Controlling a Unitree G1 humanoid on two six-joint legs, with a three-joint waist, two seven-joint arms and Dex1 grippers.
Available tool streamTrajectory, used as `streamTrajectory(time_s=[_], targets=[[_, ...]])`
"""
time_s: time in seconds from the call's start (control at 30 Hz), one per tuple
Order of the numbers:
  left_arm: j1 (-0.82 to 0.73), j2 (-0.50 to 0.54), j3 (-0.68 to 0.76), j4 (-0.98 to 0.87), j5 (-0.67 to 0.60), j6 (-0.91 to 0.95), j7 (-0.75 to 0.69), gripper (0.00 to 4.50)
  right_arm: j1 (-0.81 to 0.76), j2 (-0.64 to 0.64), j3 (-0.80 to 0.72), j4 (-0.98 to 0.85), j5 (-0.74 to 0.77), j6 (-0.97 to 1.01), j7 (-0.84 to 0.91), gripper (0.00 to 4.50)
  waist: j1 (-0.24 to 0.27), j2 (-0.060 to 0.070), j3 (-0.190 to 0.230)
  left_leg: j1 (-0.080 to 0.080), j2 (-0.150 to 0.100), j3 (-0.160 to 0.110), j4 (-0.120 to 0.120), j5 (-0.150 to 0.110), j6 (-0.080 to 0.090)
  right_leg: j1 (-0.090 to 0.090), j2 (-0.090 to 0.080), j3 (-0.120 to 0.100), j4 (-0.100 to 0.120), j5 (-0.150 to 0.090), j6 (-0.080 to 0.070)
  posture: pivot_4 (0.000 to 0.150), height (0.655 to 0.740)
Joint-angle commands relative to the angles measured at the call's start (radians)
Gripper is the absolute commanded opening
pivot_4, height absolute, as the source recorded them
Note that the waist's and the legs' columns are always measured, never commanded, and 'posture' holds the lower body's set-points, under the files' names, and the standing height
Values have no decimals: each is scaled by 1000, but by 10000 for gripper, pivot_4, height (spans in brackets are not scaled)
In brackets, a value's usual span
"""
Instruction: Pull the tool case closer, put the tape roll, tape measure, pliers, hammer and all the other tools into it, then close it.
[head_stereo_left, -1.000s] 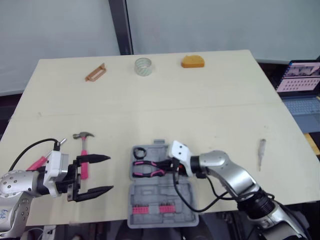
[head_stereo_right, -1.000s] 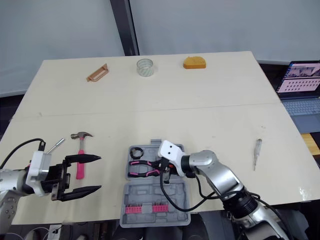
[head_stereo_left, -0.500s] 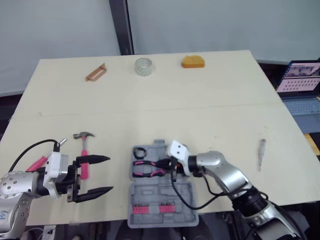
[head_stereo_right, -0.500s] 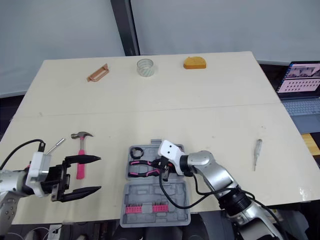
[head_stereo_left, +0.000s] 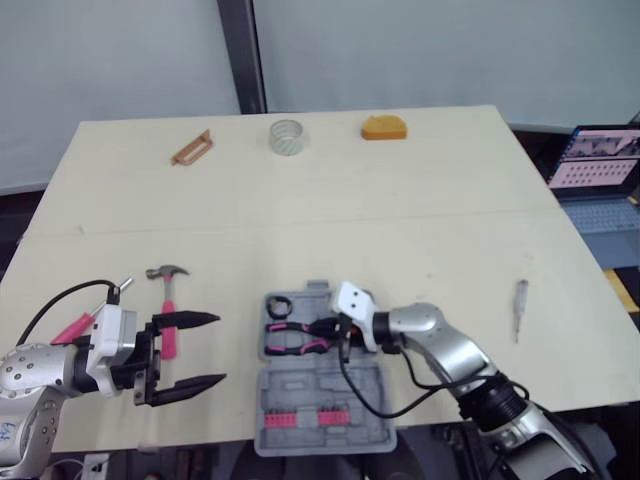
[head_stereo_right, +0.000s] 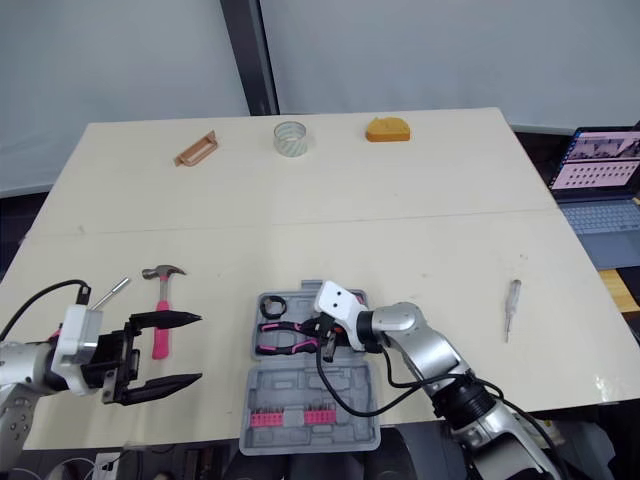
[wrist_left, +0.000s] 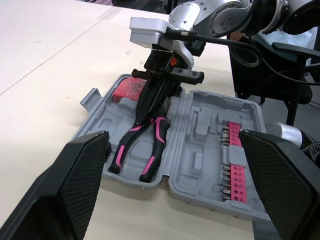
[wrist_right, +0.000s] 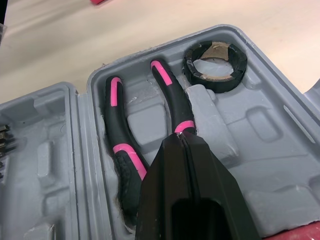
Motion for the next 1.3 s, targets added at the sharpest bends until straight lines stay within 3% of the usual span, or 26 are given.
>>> streamTrajectory(time_s=[0.03,0.43,0.67,0.83,1.03,1.17,1.3], targets=[[-3,10,15,0,2,-13,-4,45000,41,-16,47,130,-80,53,-28,186,0,0,-2,0,0,0,0,0,0,0,0,0,0,0,0,1500,7400],[7,6,14,-12,3,-4,9,45000,45,1,18,94,-55,49,-49,186,2,0,-10,13,0,0,-3,-1,0,14,0,0,-4,0,0,1500,7400],[15,20,10,-27,-12,54,36,45000,28,59,-175,-231,86,146,-123,186,3,4,-4,9,0,0,-1,-2,0,11,0,0,-3,0,0,1500,7400],[-5,24,-4,-39,-18,97,50,45000,45,18,-267,-429,163,241,-129,186,3,4,-3,-1,0,0,0,-2,0,1,0,0,-2,0,0,1500,7400],[-10,9,3,-27,-2,122,105,45000,213,-186,-430,-589,197,221,-82,186,13,3,-2,-3,0,1,0,-2,0,0,0,0,-3,0,0,1500,7400],[45,-15,13,-1,49,94,156,45000,418,-346,-538,-627,186,205,-44,186,19,3,-1,-2,0,2,-1,-2,1,-1,0,0,-4,0,0,1500,7400],[151,-50,27,-17,72,52,157,45000,626,-420,-643,-653,211,185,-9,186,21,1,0,-2,0,4,0,-3,2,-1,0,1,-4,0,0,1500,7400]])
